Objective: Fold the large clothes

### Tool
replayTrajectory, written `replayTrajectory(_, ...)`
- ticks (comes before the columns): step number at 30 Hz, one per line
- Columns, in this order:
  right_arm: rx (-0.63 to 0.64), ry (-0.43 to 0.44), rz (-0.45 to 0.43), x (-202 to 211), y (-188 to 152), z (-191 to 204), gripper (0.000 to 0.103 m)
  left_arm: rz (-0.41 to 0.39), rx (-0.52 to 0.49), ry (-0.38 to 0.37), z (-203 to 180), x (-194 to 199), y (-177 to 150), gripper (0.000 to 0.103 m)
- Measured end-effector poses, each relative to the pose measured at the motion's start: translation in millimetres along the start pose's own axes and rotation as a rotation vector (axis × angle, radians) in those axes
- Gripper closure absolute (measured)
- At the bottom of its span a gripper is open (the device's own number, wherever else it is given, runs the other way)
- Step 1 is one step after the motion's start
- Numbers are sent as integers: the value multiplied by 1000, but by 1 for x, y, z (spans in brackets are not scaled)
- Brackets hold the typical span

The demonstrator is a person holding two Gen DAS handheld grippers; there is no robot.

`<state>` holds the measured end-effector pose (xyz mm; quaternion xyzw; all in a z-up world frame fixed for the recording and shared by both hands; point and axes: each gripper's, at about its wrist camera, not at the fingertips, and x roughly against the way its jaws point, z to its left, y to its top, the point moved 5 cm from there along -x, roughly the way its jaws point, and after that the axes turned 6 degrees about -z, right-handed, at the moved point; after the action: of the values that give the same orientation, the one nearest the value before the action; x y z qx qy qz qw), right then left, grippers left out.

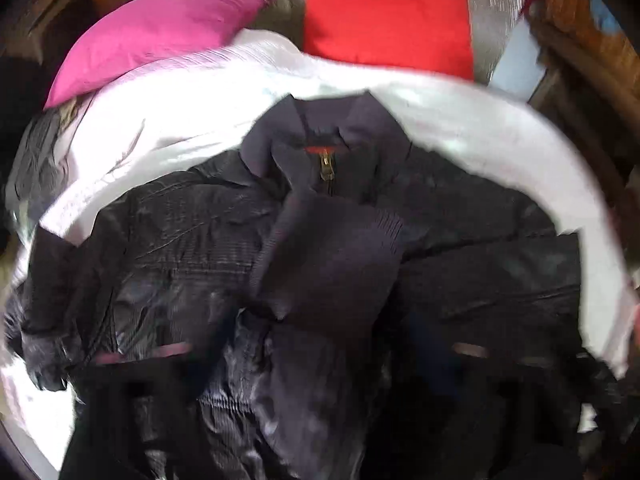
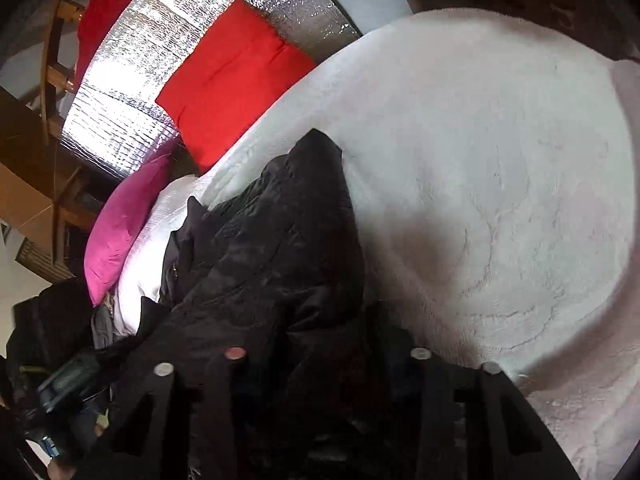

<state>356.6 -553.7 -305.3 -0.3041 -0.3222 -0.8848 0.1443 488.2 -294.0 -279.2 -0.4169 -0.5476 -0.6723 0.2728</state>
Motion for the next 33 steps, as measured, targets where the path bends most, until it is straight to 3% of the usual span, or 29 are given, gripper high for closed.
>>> replayTrajectory(4,-37,6,27,-4,-3,-12,62,25,-22,64,4,-1,-8,70)
replayTrajectory(9,-8,-23,17,-7,-6,-9,62,-21,-36,92,48,46,-23,73)
replayTrajectory(11,1,-25,11,-5,-6,-8,62,-19,-24,92,78,62,-35,71)
replayTrajectory(15,-21,4,5,-8,-6,-11,62,32,59,81,140,78,-64,31)
replayTrajectory(22,-26,30,-1,-8,-6,-10,60,122,239,-6,184,64,-115,25)
replayTrajectory(25,-33,38,2,-9,-6,-10,59,160,260,-22,187,45,-129,24)
replayTrajectory(27,-33,38,2,-9,-5,-10,58,144,271,-42,185,37,-130,25)
replayTrajectory(28,-30,36,2,-9,-5,-10,57,123,279,-56,184,34,-127,29)
replayTrajectory(30,-17,27,0,-9,-5,-8,56,80,273,-88,179,33,-122,50)
replayTrajectory(32,7,11,-4,-9,-6,-6,56,46,222,-62,174,35,-113,64)
replayTrajectory(33,16,5,-5,-9,-6,-4,56,26,182,-47,171,37,-108,80)
